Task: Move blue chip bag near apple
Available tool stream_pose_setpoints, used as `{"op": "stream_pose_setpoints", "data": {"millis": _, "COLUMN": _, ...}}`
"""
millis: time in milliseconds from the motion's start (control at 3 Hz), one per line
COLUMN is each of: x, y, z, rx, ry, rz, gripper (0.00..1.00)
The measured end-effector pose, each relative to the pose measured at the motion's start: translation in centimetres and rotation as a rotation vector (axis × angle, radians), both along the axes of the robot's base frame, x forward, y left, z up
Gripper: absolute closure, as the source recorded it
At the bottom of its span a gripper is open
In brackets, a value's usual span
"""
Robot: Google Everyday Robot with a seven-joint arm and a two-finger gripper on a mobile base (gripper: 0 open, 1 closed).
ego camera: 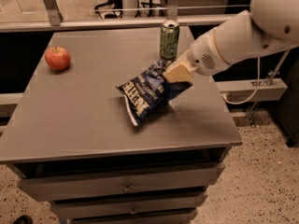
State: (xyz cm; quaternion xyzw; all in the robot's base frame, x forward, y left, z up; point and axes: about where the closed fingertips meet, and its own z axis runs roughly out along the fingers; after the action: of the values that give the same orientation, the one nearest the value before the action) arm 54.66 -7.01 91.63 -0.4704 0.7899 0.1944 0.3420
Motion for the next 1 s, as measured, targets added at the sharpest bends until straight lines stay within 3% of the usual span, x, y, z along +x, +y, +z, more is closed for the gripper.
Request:
{"op": "stream_pose_setpoints", "data": {"millis": 667, "x": 6.5, "y": 6.0, "z": 1.4, "rx": 0.162, "ry": -0.122, "rz": -0.132, "gripper": 1.00}}
{"op": "stream_pose_setpoints", "data": {"millis": 1000, "x": 9.9, "y": 7.7, "z": 1.0, "rx": 0.188, "ry": -0.162, "rz": -0.221, "gripper": 1.00}}
